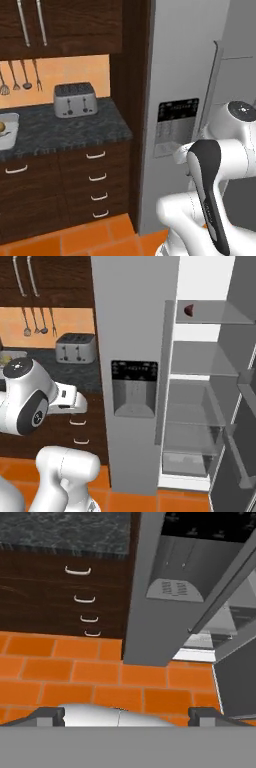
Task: Place one potato and one fish in each tupperware on the nearby counter, to pack two identical lunches.
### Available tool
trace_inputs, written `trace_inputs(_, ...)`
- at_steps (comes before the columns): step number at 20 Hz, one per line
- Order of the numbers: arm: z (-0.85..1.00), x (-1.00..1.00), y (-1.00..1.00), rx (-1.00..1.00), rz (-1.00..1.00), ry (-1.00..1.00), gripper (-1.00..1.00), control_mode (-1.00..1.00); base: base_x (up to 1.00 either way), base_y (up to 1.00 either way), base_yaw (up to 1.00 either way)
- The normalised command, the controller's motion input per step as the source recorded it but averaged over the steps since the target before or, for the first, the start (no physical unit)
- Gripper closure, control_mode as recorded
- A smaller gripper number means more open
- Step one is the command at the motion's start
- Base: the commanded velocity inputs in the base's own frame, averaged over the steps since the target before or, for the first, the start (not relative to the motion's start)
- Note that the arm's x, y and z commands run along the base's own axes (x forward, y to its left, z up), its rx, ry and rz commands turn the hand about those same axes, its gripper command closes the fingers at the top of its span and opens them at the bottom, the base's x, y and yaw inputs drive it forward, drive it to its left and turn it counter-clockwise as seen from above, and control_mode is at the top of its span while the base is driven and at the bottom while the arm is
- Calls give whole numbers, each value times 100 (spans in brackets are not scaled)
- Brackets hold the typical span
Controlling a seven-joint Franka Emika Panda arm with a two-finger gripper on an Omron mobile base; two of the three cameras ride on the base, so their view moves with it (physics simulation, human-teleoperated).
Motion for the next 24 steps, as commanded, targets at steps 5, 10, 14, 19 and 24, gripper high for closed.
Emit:
trace_inputs(5,0,0,0,0,0,0,-100,100,1,-100,0)
trace_inputs(10,0,0,0,0,0,0,-100,100,13,-100,0)
trace_inputs(14,0,0,0,0,0,0,-100,100,49,-65,1)
trace_inputs(19,0,0,0,0,0,0,-100,100,71,-46,3)
trace_inputs(24,0,0,0,0,0,0,-100,100,69,-37,4)
